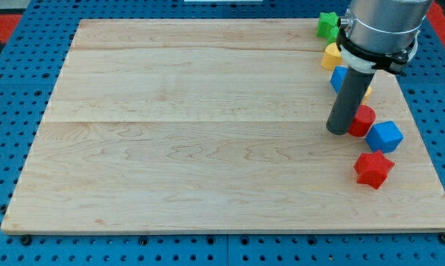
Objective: Point your arm at the left side of the blue triangle
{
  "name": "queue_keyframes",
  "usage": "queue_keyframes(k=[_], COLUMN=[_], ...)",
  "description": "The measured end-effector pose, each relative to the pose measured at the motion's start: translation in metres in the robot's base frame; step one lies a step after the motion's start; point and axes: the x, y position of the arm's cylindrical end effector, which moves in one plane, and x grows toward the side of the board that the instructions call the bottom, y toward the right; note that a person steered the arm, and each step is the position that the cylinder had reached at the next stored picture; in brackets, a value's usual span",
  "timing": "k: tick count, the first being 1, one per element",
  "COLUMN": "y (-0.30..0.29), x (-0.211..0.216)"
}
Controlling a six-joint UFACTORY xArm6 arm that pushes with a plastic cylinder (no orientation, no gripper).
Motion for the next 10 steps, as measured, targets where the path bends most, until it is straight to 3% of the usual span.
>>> queue_keyframes(k=[4,5,7,10], y=[0.001,-0.018,-0.018,0.000], x=[-0.010,-0.046,-0.070,-0.078])
